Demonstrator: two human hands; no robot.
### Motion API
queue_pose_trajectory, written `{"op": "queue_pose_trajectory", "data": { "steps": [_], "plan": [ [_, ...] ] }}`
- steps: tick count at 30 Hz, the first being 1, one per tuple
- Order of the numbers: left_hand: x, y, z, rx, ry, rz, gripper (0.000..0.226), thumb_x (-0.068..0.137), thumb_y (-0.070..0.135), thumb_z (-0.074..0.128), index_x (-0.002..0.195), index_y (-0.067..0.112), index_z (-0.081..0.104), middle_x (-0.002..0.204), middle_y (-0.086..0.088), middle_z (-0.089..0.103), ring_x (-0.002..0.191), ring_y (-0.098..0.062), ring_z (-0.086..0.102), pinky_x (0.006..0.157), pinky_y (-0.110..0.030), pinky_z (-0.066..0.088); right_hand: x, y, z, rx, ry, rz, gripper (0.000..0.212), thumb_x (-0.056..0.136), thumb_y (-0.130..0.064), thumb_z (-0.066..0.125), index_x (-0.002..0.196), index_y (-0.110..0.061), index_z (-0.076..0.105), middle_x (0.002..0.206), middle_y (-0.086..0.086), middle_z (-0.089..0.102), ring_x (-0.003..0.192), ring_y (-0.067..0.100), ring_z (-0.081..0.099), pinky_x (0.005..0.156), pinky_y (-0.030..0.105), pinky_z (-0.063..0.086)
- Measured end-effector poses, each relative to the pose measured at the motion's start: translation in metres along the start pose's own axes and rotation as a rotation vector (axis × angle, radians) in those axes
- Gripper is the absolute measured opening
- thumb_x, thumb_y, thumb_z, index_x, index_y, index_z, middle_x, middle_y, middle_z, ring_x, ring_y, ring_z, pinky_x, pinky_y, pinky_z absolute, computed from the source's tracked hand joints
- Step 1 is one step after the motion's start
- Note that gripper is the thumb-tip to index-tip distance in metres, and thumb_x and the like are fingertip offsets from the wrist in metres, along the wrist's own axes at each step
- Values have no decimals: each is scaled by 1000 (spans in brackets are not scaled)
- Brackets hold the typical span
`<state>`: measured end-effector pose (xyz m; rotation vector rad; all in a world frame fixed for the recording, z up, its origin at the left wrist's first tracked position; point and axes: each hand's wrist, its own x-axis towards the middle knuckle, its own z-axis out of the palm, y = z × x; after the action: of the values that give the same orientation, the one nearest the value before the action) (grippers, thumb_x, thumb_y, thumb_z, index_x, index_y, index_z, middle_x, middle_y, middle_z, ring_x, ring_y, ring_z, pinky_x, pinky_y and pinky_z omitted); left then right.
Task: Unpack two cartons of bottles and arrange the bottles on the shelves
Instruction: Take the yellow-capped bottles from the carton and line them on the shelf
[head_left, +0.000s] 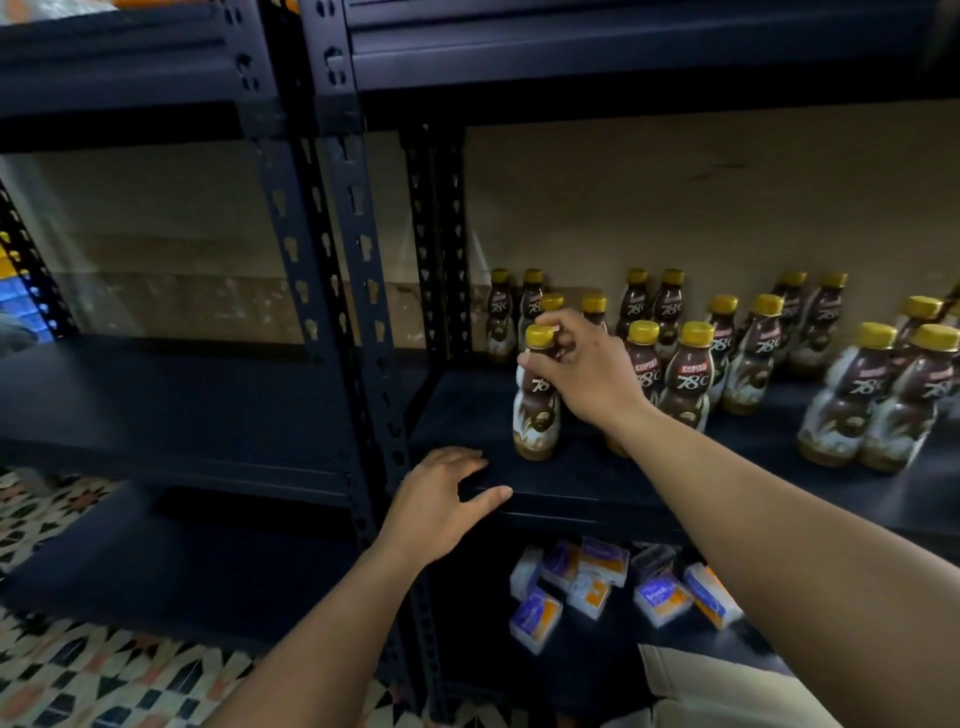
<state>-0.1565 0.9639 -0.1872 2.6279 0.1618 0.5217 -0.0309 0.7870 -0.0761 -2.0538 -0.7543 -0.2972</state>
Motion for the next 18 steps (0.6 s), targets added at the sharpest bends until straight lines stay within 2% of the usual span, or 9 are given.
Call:
{"op": "queue_pose_trajectory", "data": {
  "steps": [2, 6, 8, 13, 18],
  "plan": [
    [0, 1, -1, -3, -4, -2, 63, 87, 65, 63, 136, 25, 63, 143, 16, 54, 135, 0, 41, 104, -10, 20, 0, 0, 2, 7, -1, -12, 41, 89, -46, 73, 127, -39, 58, 110, -12, 69, 95, 8, 67, 88, 39, 58],
    [4, 2, -7, 13, -52, 5, 70, 86, 67, 61, 139, 21, 60, 147, 12, 52, 137, -5, 42, 105, -13, 25, -3, 4, 2, 65, -24, 11, 45, 93, -33, 69, 135, -40, 56, 124, -12, 66, 116, 7, 62, 102, 38, 54],
    [6, 2, -8, 13, -84, 10, 73, 87, 68, 60, 142, 19, 57, 150, 9, 49, 140, -6, 39, 107, -15, 25, -4, 4, 2, 80, -35, 23, 47, 94, -30, 68, 137, -40, 54, 121, -16, 63, 120, 7, 61, 104, 36, 52],
    [1, 3, -4, -11, -54, 27, 70, 90, 63, 60, 143, 18, 55, 150, 8, 48, 141, -5, 35, 107, -12, 20, -5, 0, 3, 82, -32, 16, 45, 94, -32, 71, 136, -37, 53, 112, -16, 63, 110, 8, 64, 99, 34, 53],
    [2, 1, -3, -19, -50, 31, 70, 89, 64, 61, 142, 19, 57, 149, 9, 50, 141, -3, 35, 106, -12, 21, -5, 0, 3, 75, -32, 2, 43, 94, -33, 71, 134, -35, 53, 97, -25, 58, 102, 7, 64, 96, 33, 54]
  ]
}}
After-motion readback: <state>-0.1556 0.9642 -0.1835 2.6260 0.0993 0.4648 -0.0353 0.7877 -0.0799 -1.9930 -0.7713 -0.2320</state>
